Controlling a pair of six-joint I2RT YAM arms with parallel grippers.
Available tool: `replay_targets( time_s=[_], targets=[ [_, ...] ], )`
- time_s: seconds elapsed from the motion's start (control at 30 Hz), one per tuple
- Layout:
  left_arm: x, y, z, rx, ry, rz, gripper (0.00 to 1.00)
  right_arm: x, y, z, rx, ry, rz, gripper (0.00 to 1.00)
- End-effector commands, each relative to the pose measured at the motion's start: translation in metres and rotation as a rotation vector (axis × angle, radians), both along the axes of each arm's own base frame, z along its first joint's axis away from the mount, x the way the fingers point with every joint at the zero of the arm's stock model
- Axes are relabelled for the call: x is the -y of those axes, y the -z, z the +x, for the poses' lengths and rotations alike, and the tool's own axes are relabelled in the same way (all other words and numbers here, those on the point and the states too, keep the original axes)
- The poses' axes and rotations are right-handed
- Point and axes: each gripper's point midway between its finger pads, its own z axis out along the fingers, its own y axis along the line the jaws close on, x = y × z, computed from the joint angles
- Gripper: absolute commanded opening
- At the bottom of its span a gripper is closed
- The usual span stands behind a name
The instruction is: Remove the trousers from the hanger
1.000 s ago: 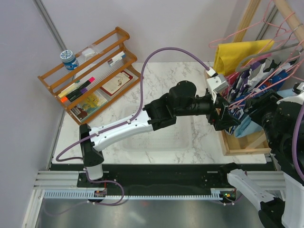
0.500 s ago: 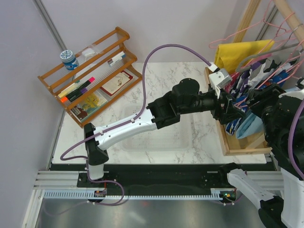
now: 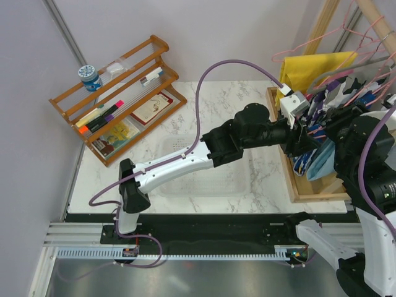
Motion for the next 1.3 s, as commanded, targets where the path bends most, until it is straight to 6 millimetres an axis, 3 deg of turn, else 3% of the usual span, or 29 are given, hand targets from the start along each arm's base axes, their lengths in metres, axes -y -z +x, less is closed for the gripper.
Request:
replay_targets(
  time_s=[0.0,0.03,0.37,0.47,0.67,0.9,1.27],
  targets=[
    [-0.003,-0.027,0.002,0.033,-0.022,-0.054,0.49,0.005,-0.006,0.013,0.038,0.056,-0.008,0.50],
    [-0.003,-0.026,0.002,0.031,-0.025,-0.051,0.42,0.008,-0.006,0.013,0.042,0.074,-0.010,0.50],
    [0.003,-0.020,0.004,0.025,-0.023,-0.027,0.20,0.021,-0.007,0.008,0.158,0.139,-0.014,0.47],
    [0.003,-0.020,0.004,0.017,-0.022,-0.027,0.02,0.019,-0.010,0.009,0.165,0.130,-0.021,0.46],
    [0.002,-0.020,0.004,0.008,-0.025,-0.024,0.02,0.012,-0.012,0.017,0.152,0.093,-0.037,0.44],
    [-0.006,-0.033,-0.001,0.002,-0.010,-0.041,0.02,0.014,-0.015,0.020,0.157,0.113,-0.040,0.38],
    [-0.023,-0.053,-0.012,-0.017,0.007,-0.070,0.02,0.001,-0.047,0.020,0.243,0.013,-0.048,0.11]
  ],
)
